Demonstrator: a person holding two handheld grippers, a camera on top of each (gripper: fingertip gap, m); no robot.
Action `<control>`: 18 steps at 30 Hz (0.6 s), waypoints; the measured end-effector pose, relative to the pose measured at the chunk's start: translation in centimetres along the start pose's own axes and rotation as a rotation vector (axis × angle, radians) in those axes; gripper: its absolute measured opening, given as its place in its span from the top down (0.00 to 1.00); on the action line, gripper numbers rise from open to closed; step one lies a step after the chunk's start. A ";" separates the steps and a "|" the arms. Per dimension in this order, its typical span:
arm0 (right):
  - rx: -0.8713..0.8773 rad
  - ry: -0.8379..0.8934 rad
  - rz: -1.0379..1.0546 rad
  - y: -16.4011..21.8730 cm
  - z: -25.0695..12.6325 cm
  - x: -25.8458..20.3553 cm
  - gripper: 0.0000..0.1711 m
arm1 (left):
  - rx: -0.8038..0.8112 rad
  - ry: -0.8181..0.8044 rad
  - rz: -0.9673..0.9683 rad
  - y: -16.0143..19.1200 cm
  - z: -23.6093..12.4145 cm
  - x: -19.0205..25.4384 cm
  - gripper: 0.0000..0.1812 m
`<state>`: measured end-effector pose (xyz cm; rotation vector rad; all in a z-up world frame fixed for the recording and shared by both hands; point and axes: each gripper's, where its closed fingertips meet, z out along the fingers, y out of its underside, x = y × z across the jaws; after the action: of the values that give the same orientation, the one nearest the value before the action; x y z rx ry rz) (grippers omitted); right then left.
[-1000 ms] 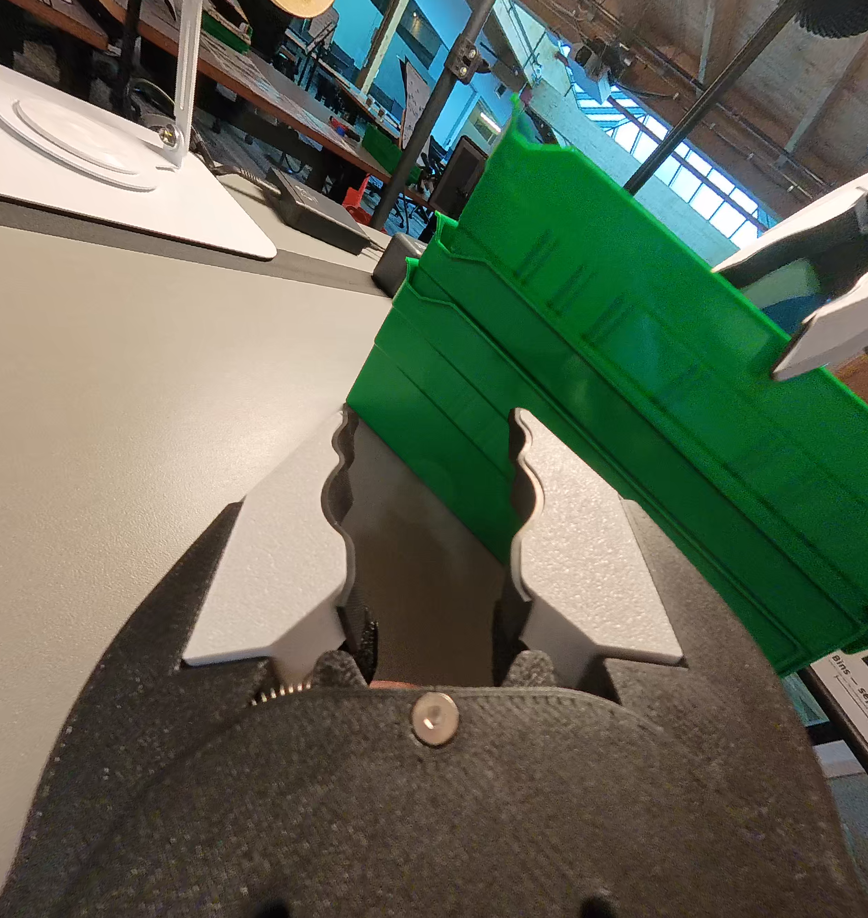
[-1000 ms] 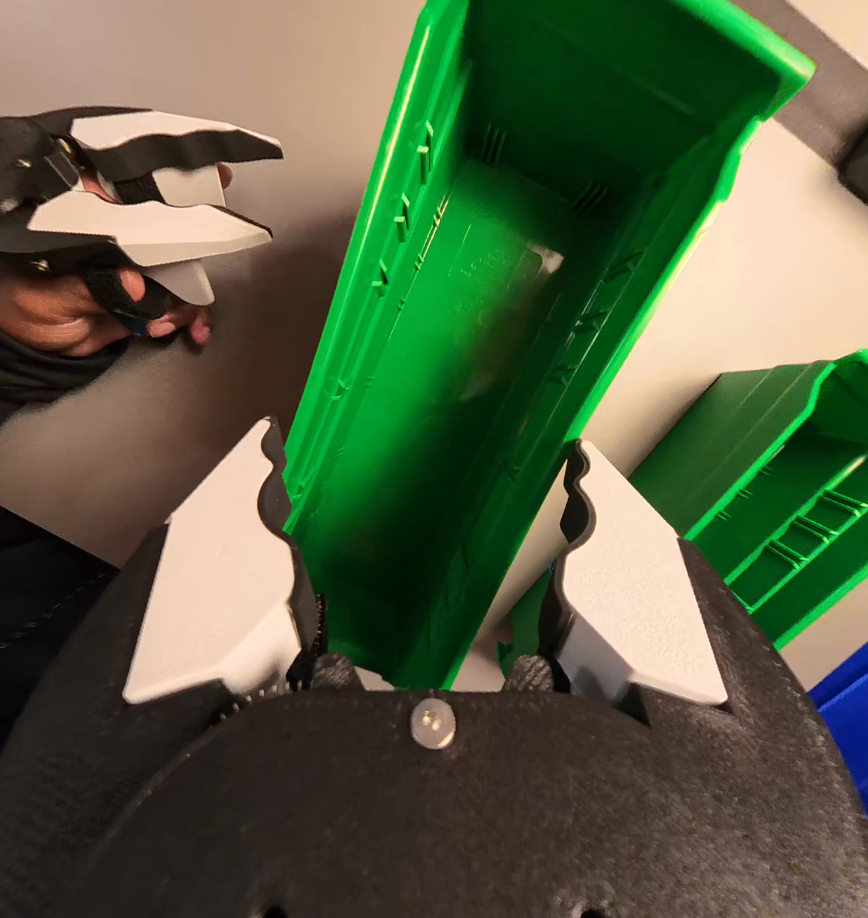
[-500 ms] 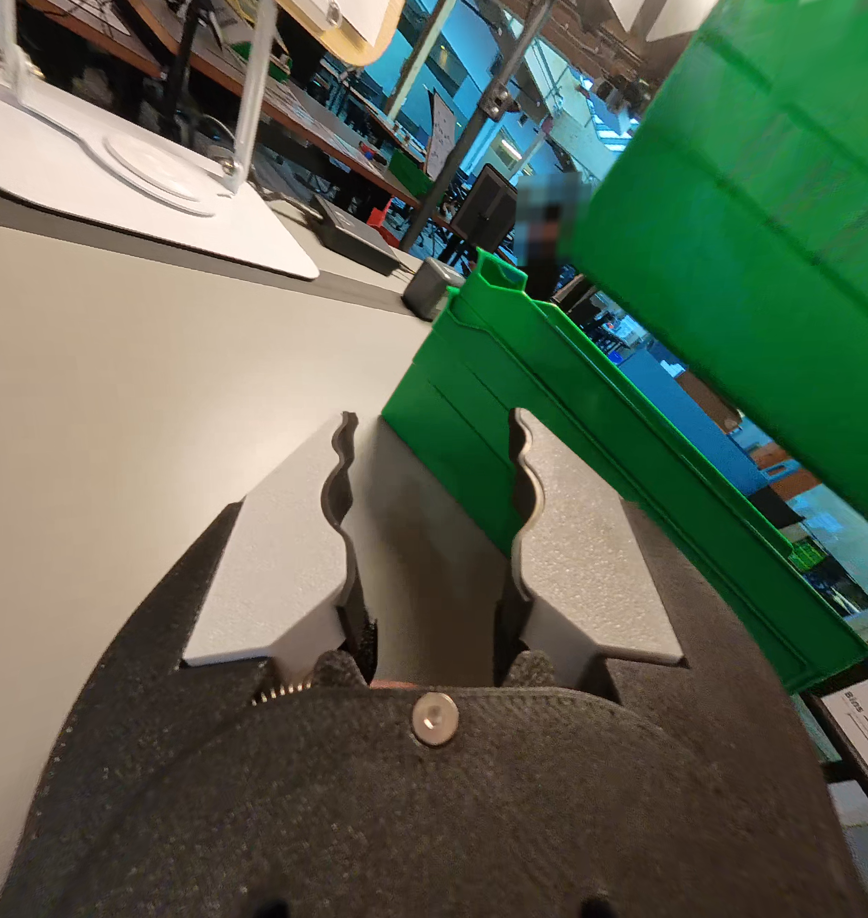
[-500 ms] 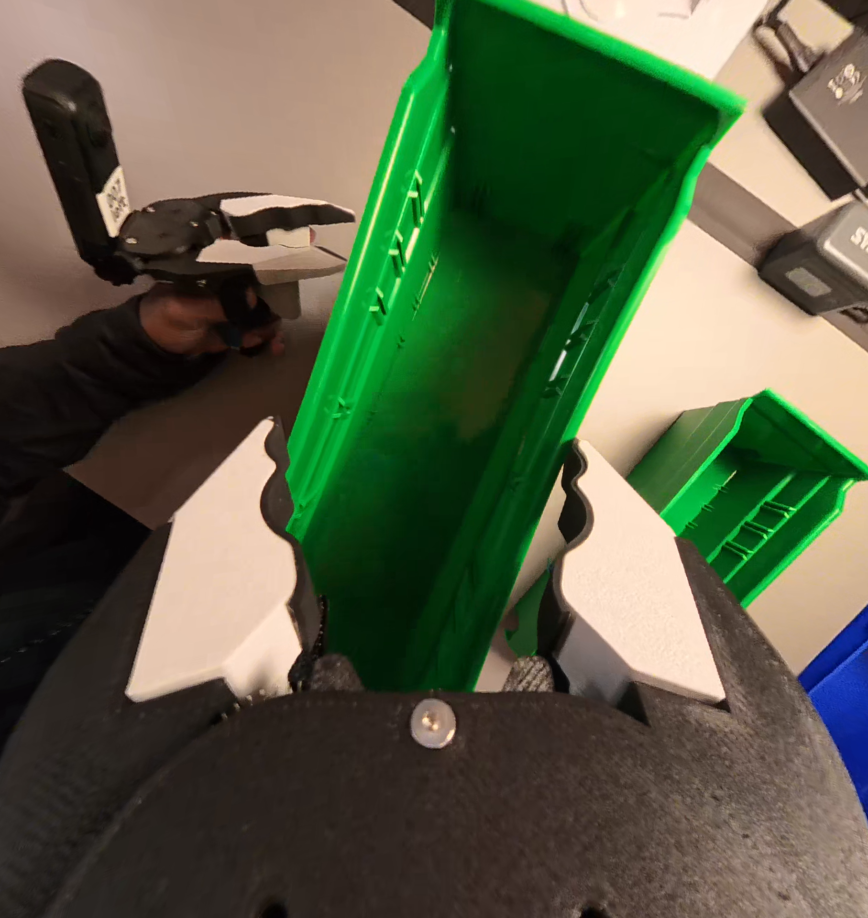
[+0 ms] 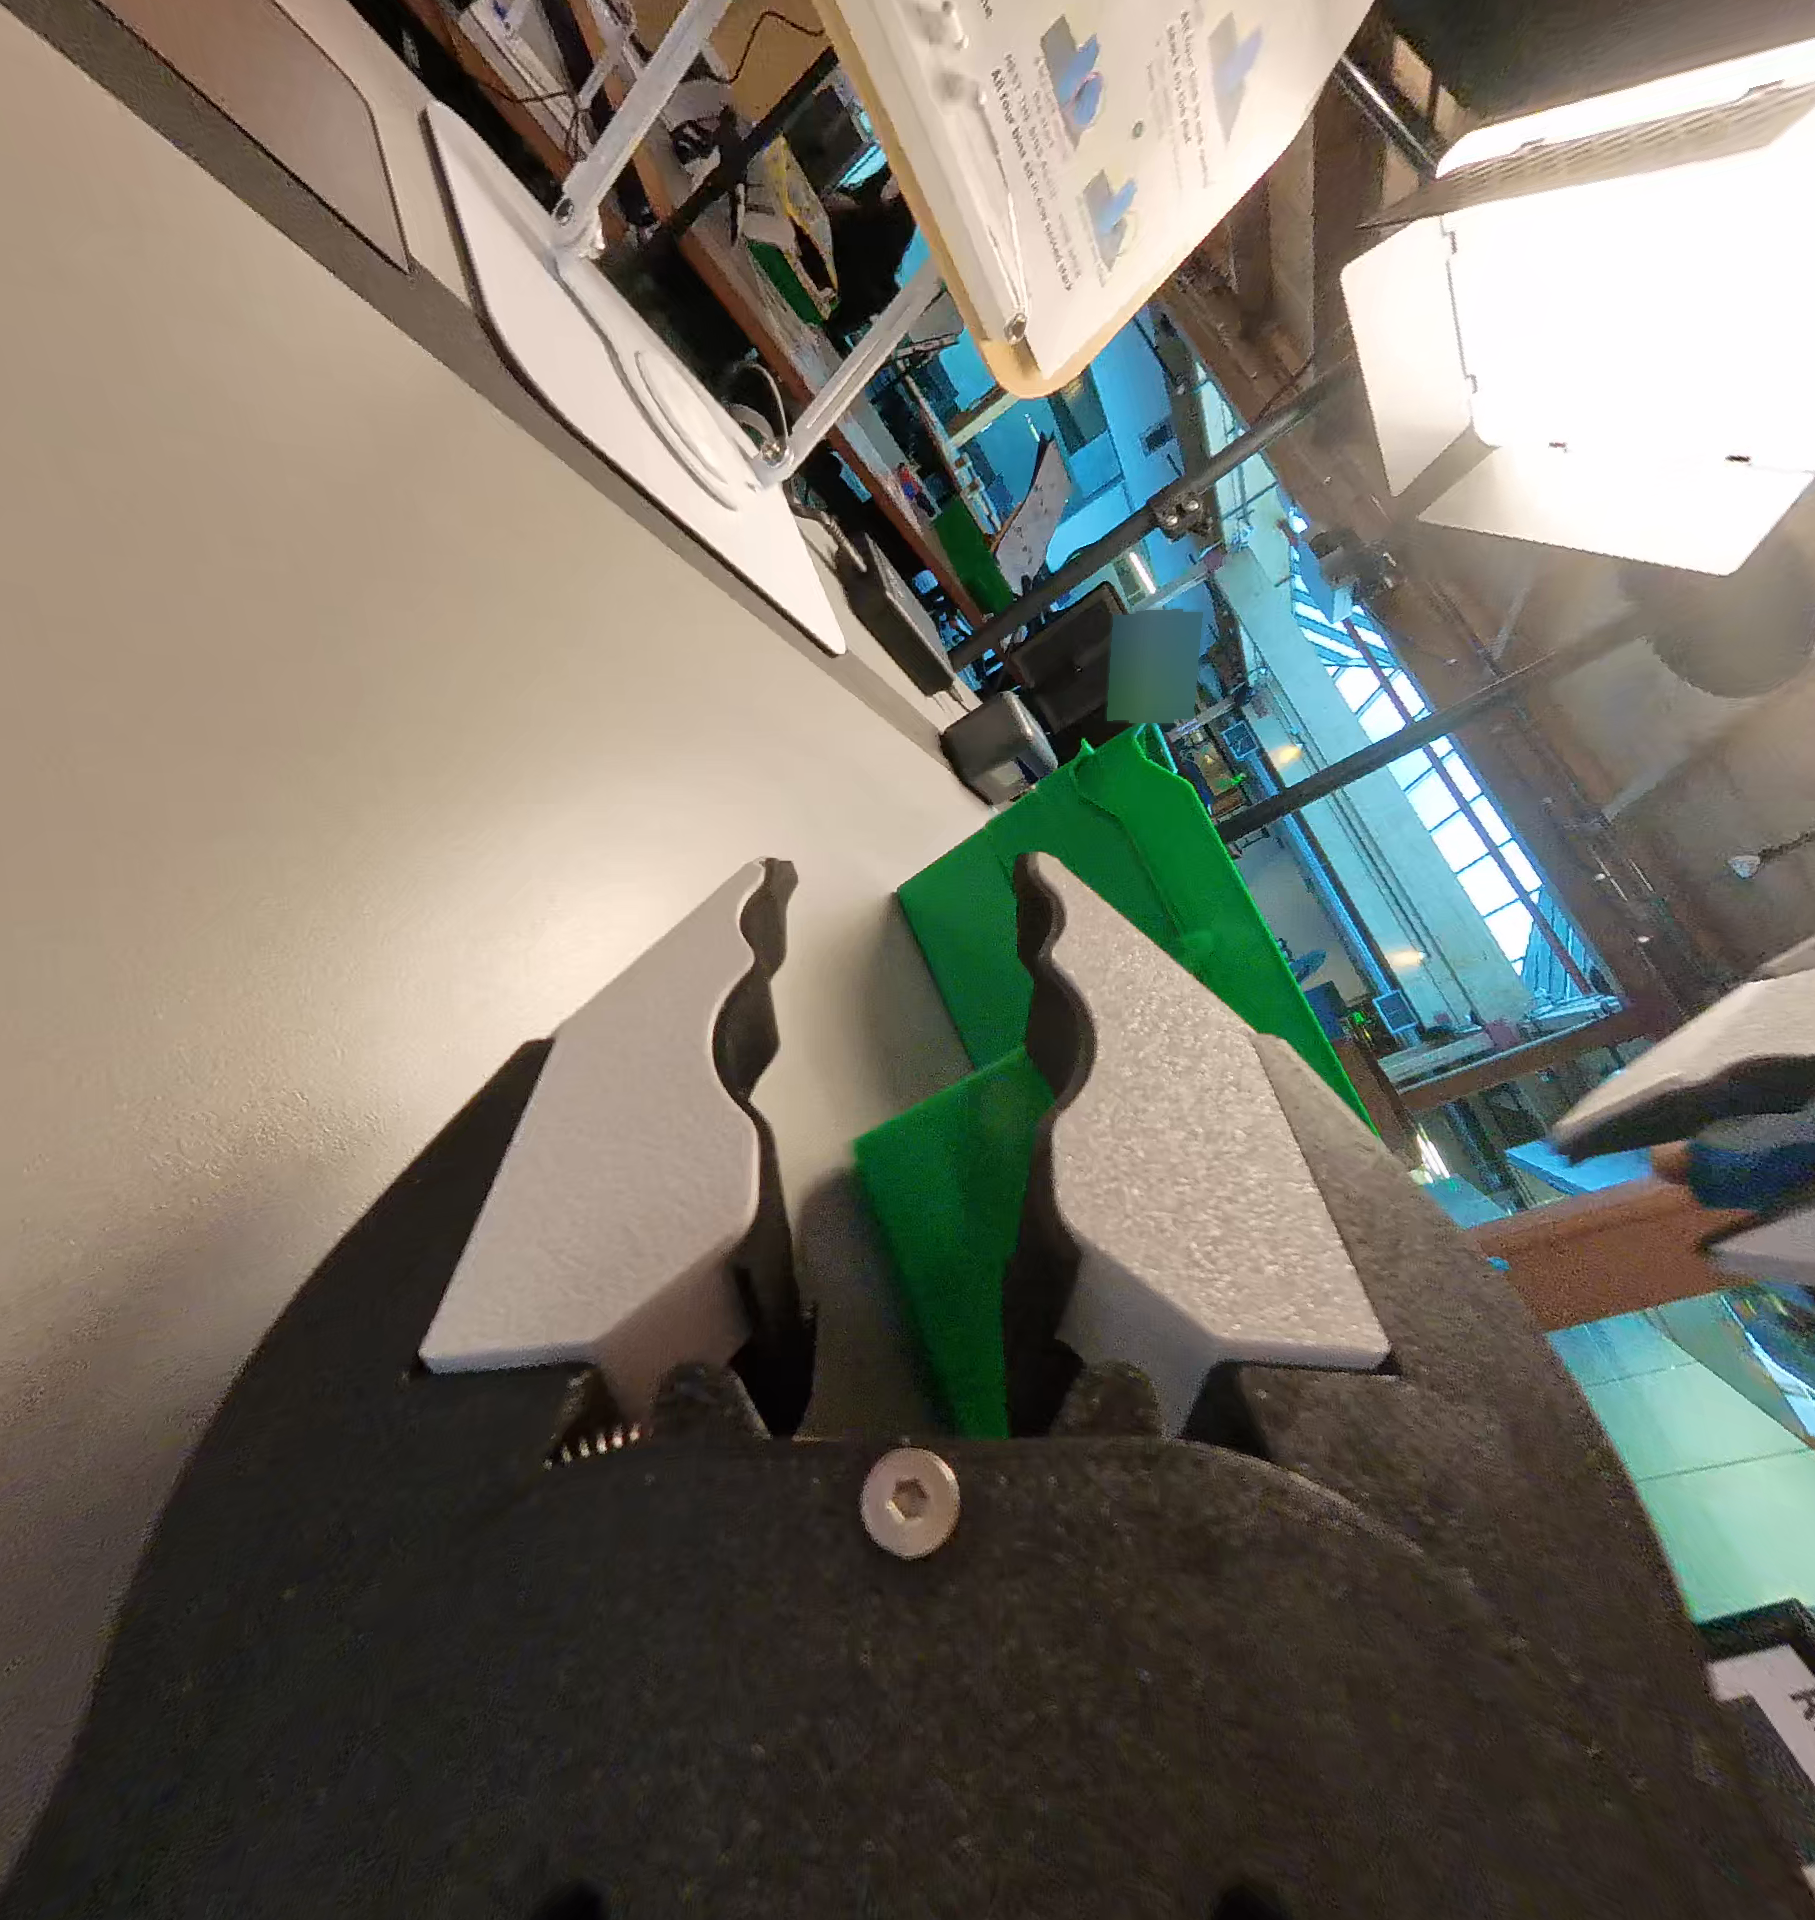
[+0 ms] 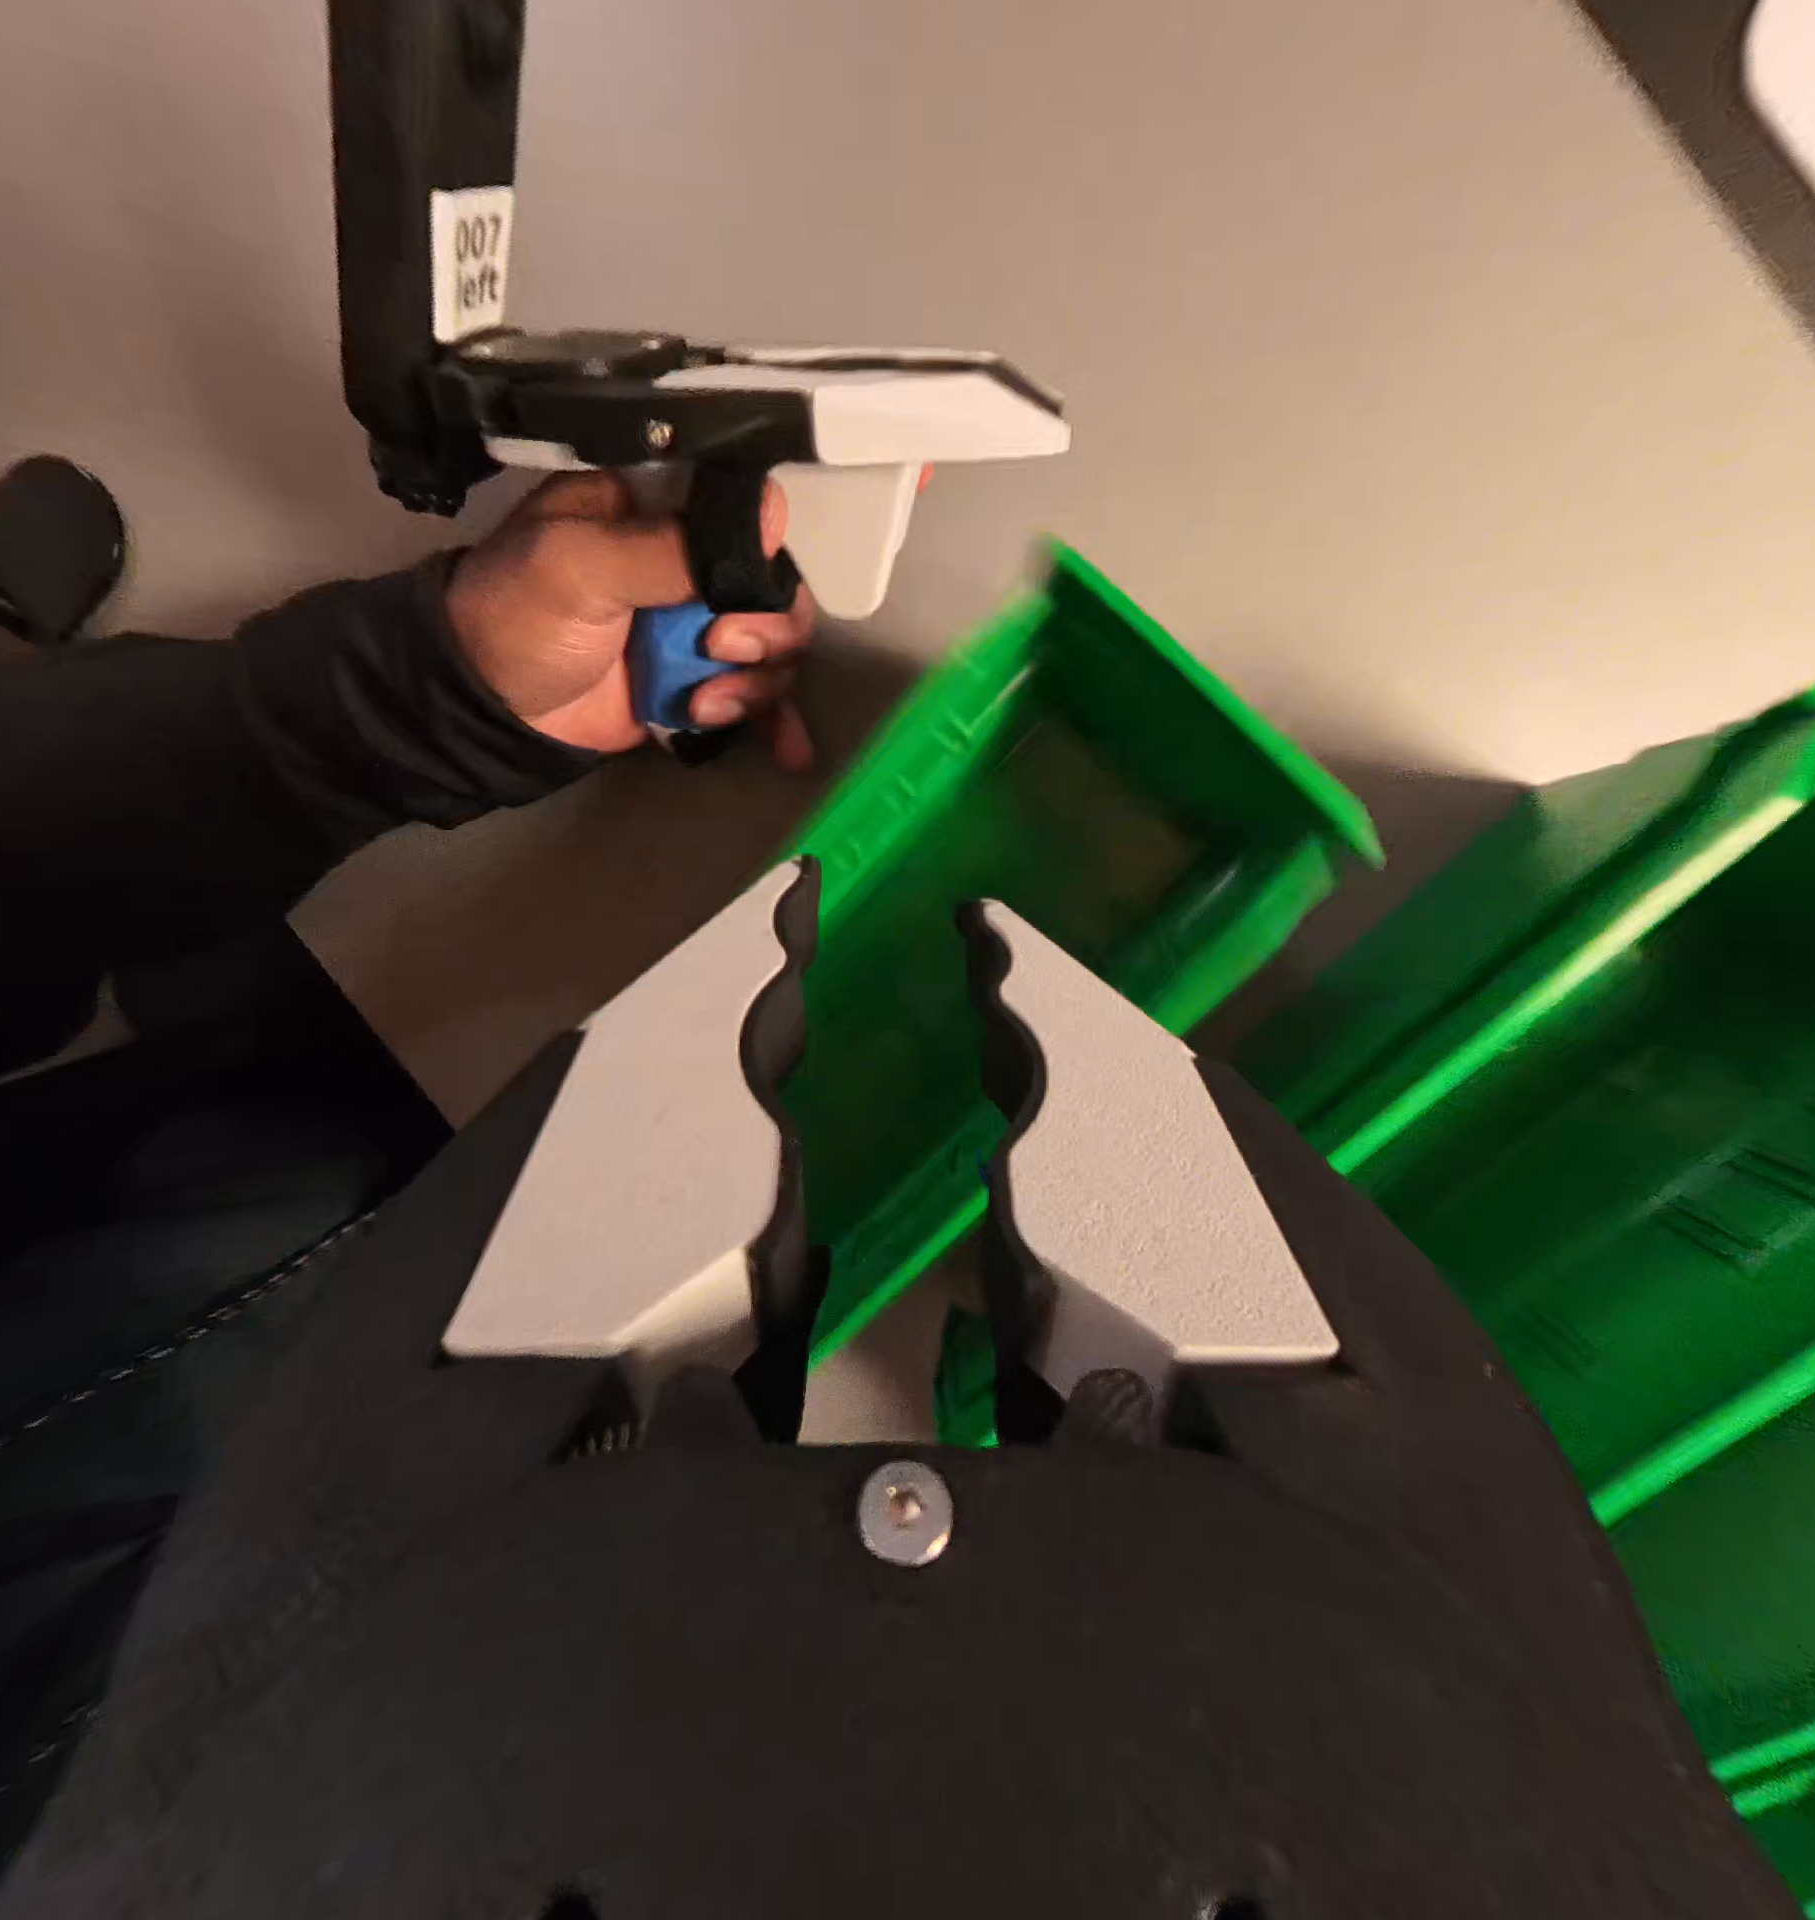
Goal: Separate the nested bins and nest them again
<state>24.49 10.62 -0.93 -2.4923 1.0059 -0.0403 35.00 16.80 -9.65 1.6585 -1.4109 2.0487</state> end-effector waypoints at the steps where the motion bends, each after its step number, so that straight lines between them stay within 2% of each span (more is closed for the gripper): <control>1: -0.011 0.011 -0.009 0.3 0.9 -0.1 0.83 | 0.000 -0.005 0.004 0.1 -0.1 0.0 0.74; 6: 0.011 0.009 -0.004 0.7 1.8 0.0 0.82 | -0.024 -0.034 0.086 1.0 -0.2 0.7 0.70; 11: 0.128 0.003 -0.013 2.1 -1.5 0.0 0.73 | -0.069 -0.013 0.152 1.6 -2.1 2.8 0.63; 15: 0.276 0.095 0.054 5.5 -5.5 4.1 0.65 | -0.168 0.020 0.221 4.3 -4.7 6.1 0.57; 18: 0.343 0.125 0.163 9.2 -6.8 7.8 0.60 | -0.302 0.008 0.321 7.3 -5.8 8.7 0.53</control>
<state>22.94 -3.12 0.26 -2.1127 1.1435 -0.2960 23.22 13.38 -6.27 1.3731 -1.9779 1.8590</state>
